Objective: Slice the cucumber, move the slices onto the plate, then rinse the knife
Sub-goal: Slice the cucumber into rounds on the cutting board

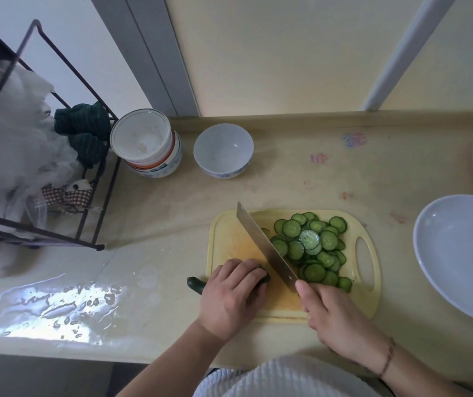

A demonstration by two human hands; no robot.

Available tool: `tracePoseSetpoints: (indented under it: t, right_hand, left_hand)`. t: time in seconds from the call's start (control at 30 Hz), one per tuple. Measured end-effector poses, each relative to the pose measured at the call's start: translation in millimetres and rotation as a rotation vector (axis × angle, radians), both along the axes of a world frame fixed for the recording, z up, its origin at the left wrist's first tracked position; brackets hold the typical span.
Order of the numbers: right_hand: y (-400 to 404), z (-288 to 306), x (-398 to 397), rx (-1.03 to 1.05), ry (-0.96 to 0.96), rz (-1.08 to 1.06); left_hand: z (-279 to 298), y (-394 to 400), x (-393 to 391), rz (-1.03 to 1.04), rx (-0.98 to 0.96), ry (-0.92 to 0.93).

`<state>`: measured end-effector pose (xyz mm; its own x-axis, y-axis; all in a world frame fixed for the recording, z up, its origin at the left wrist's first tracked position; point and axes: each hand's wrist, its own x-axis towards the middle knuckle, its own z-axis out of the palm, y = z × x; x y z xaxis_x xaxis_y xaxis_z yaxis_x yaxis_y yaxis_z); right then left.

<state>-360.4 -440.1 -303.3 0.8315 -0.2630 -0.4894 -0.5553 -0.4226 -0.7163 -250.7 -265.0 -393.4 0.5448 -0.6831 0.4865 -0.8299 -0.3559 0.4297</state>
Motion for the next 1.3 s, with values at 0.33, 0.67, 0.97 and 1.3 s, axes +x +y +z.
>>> tracePoseSetpoints:
  t: [0.33,0.67,0.97,1.3]
  right_hand:
    - [5.5,14.6,-11.4,-0.014,-0.096,0.053]
    - [7.4,12.2,-8.9,-0.034,-0.033,0.067]
    - [6.7,-11.5,5.4,0.026,0.04,0.027]
    - [4.6,12.5,0.9,0.073,-0.016,0.04]
  left_hand:
    - [-0.8,0.2,0.8,-0.018,-0.021,0.012]
    - [-1.9,-0.7,0.0,-0.007,-0.003,-0.002]
    - [-0.9,0.0,-0.8,0.008,0.0,0.032]
    - [-2.8,0.7,0.0,0.018,-0.018,0.038]
